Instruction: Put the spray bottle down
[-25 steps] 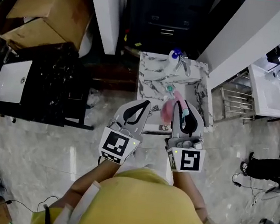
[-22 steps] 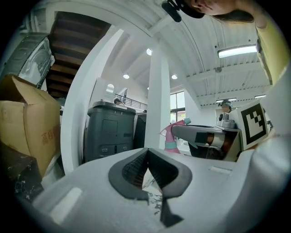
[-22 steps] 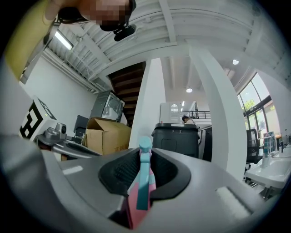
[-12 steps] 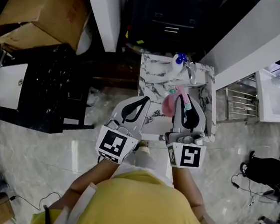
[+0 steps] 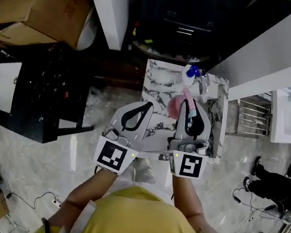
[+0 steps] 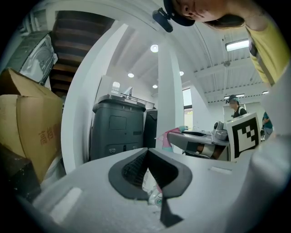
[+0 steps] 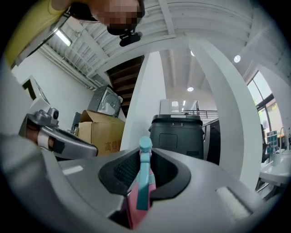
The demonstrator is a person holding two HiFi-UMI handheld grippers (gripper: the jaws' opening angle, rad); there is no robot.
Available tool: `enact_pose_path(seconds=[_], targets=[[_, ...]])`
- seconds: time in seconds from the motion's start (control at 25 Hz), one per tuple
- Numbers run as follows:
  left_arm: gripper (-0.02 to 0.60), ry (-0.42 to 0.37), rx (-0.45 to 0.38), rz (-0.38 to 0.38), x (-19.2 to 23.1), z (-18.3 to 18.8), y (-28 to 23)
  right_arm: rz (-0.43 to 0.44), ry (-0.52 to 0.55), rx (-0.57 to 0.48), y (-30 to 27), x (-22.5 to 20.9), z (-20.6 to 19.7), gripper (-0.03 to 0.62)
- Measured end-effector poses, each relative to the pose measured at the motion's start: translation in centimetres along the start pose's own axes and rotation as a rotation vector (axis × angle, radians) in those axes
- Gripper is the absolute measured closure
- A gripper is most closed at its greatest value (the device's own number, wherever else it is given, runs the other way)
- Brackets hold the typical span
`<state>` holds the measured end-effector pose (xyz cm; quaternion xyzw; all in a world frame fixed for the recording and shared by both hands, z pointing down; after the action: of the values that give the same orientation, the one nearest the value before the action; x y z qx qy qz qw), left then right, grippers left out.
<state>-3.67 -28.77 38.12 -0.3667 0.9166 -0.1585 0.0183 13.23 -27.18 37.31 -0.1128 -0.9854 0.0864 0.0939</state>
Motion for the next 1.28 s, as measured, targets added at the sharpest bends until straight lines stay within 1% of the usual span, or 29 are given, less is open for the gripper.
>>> enact_pose_path(seconds=[0.16, 0.28, 0.6, 0.88, 1.04, 1.16, 1.28], targets=[[0.581, -0.001, 0.006, 0.003, 0.9, -0.9, -2.1, 0.017, -0.007, -0.016, -2.9, -0.3, -1.5, 0.531], [0.581, -0.003, 0.036, -0.010, 1.3, -1.8, -3.7, 0.033, 0.001, -0.054, -5.3, -0.6, -2.4, 0.531], [0.581, 0.016, 0.059, 0.007, 3.1, -3.5, -7.0, 0.048, -0.012, -0.066, -9.9, -1.1, -4.3, 0.531], [0.581, 0.023, 0.080, 0.029, 4.2, -4.7, -8.1, 0.049, -0.043, -0.072, -12.6, -0.4, -6.0, 0.531], [0.581, 0.049, 0.103, 0.039, 4.9, -5.7, -8.5, 0.036, -0.068, -0.080, -14.2, -0.3, -6.6, 0.531], [0.581, 0.070, 0.112, 0.046, 5.3, -6.2, -8.9, 0.034, -0.064, -0.080, -15.2, -0.2, -7.3, 0.531], [0.581, 0.072, 0.121, 0.052, 5.5, -6.6, -9.2, 0.028, -0.053, -0.080, -15.8, -0.3, -8.1, 0.531]])
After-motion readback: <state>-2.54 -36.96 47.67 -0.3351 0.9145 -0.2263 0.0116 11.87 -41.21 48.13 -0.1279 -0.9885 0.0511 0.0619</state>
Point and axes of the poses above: the fingertips, and each gripper's own axes: y backward along the fingers, x to its left, z out of its top, the point moved 8 cm from there along y, backward along the fingers, and after that the axes turned 13 degrees about x, right-handed, at the moved point
